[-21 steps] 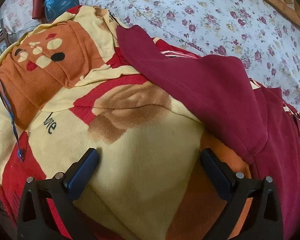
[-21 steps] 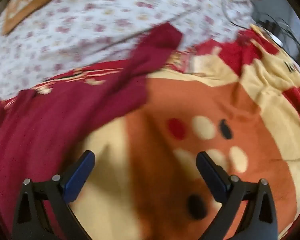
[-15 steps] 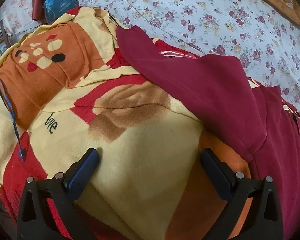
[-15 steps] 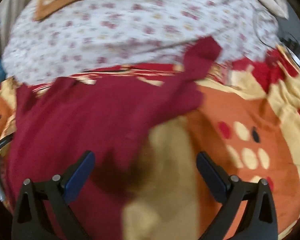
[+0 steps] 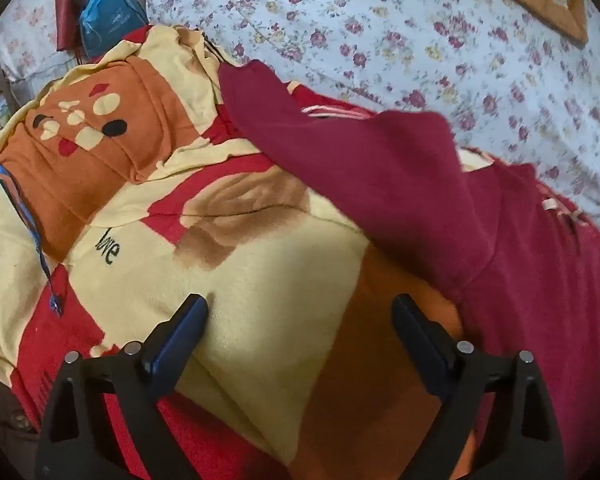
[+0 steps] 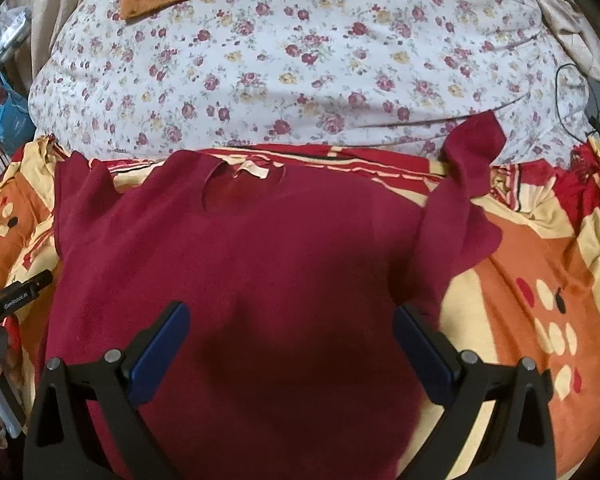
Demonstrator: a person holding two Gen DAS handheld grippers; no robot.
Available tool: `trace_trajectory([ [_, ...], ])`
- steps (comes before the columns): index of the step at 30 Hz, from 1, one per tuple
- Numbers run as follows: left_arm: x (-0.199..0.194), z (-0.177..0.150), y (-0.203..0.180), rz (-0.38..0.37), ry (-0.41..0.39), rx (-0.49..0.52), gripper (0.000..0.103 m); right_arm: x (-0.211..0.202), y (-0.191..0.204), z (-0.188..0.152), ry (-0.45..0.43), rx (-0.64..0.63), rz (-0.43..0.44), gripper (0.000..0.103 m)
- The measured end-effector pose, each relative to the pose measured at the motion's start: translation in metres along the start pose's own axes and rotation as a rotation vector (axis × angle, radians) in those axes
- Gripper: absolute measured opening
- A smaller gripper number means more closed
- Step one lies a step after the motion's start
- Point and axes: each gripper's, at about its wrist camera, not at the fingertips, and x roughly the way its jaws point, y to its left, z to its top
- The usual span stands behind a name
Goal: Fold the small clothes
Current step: 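Hover both grippers open over the dark red sweater, positioning above it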
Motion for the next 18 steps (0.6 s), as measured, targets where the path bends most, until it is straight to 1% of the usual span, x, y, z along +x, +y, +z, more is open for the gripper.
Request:
trace_trajectory([
  [4, -0.010, 0.004, 0.001, -0.089, 0.006, -0.053, 0.084, 0.004, 0.012, 0.004, 0.006, -0.025, -0.021, 0.103],
  [6, -0.014, 0.005, -0.003, -0.107, 0.006, -0.058, 0.083, 0.004, 0.015, 0.005, 0.008, -0.035, -0.016, 0.103],
  [9, -0.020, 0.006, -0.013, -0.099, -0.007, -0.023, 0.082, 0.002, 0.020, 0.007, 0.008, -0.023, -0.007, 0.103],
  [13, -0.025, 0.008, -0.020, -0.093, -0.015, 0.005, 0.082, 0.001, 0.025, 0.011, 0.019, -0.009, 0.037, 0.103],
  [16, -0.028, 0.009, -0.024, -0.090, -0.018, 0.014, 0.082, 0.000, 0.032, 0.013, 0.002, -0.031, 0.021, 0.103],
  [18, -0.029, 0.009, -0.026, -0.085, -0.019, 0.017, 0.082, 0.001, 0.035, 0.013, -0.001, -0.042, 0.026, 0.103],
])
